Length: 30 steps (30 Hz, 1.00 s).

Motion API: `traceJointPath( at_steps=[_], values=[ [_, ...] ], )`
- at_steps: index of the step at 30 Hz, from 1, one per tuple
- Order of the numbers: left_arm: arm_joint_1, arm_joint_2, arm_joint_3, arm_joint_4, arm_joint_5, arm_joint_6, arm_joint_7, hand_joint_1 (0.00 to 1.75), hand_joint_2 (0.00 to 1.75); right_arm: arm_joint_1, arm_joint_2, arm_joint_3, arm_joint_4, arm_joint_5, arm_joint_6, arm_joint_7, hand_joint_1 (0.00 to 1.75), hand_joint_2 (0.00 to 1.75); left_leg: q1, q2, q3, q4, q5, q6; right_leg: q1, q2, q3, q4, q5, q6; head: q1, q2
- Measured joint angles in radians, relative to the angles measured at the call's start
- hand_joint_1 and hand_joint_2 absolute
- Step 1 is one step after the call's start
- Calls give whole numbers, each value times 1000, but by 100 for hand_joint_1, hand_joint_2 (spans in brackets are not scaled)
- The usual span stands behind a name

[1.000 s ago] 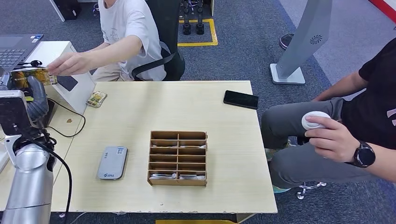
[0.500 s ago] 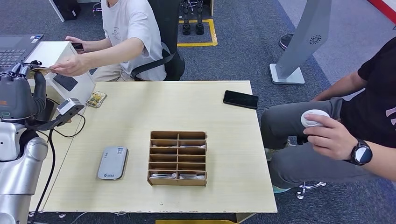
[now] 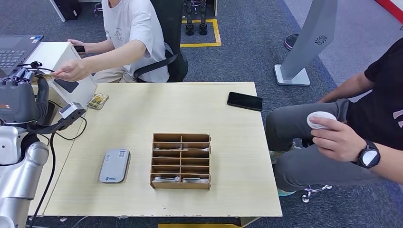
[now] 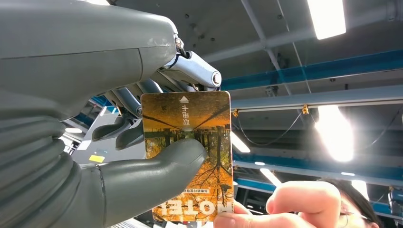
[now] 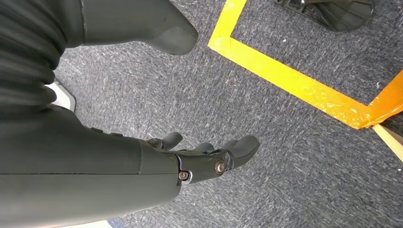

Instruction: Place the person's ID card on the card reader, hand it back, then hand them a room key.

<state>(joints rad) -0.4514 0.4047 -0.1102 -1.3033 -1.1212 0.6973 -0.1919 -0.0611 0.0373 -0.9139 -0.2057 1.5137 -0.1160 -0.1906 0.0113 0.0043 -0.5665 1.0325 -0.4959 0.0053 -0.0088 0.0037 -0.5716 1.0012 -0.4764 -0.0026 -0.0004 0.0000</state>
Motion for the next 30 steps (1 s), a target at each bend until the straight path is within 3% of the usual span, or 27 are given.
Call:
traceJointPath(
  at_steps=[18,24,30],
  values=[
    [-4,3,-4,12,3,-2,0,175,175,-1,-2,3,4,0,0,0,0,175,0,0,-1,0,0,0,0,0,-2,0,0,0,0,0],
    [-10,-13,-28,12,129,-88,-1,175,175,1,-3,3,6,-2,-14,-4,0,175,0,0,-2,0,0,0,0,0,-2,0,0,0,0,0],
    [-11,-23,-50,12,146,-101,10,175,175,4,-3,3,7,-2,-17,-4,0,175,0,0,-2,0,0,0,0,0,-2,0,0,0,0,0]
  ],
)
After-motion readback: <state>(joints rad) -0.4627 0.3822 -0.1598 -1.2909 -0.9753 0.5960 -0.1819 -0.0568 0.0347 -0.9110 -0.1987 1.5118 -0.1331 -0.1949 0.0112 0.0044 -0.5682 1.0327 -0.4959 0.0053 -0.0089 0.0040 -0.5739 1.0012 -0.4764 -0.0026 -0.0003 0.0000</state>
